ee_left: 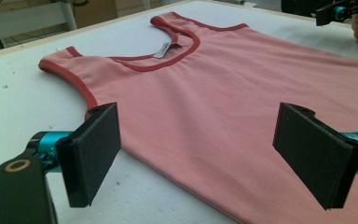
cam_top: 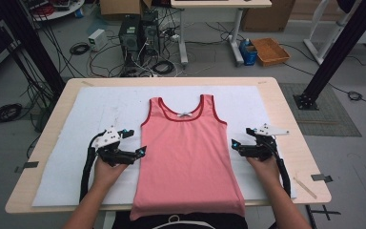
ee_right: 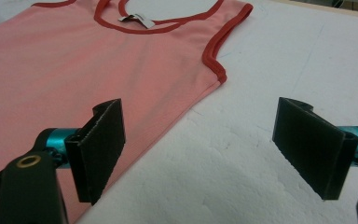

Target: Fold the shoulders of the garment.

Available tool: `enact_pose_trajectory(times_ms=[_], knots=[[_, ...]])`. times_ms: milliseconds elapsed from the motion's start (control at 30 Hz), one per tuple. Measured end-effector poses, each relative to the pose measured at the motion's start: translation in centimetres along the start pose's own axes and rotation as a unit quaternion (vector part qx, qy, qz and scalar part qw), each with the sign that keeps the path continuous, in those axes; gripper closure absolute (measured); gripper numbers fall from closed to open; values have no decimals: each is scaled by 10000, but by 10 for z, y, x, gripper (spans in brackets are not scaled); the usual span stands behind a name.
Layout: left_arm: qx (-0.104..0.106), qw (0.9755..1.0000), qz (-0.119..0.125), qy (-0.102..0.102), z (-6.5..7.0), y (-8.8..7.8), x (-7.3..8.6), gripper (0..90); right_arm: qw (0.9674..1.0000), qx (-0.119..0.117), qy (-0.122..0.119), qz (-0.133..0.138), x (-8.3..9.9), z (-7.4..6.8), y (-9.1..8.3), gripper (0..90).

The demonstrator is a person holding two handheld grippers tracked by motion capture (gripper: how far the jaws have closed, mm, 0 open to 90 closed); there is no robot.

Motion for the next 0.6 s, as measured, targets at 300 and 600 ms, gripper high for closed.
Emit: enact_pose_trajectory(times_ms=[300, 600], knots=[[6, 10000, 23, 28, 0, 0, 0, 151, 10000, 12, -24, -23, 0, -1, 0, 167], [-11, 9999, 50, -115, -3, -1, 0, 151, 9999, 55, -90, -85, 1, -2, 1, 167]])
Point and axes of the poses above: each handheld gripper's, and its own axes: y roughly forward along the jaws, x roughly out of its underside, z roughly to its right, the point moved 8 cm from there along y, roughly forward along the jaws, and after that the axes turned 2 degrees about -x, right-handed, at the moved point
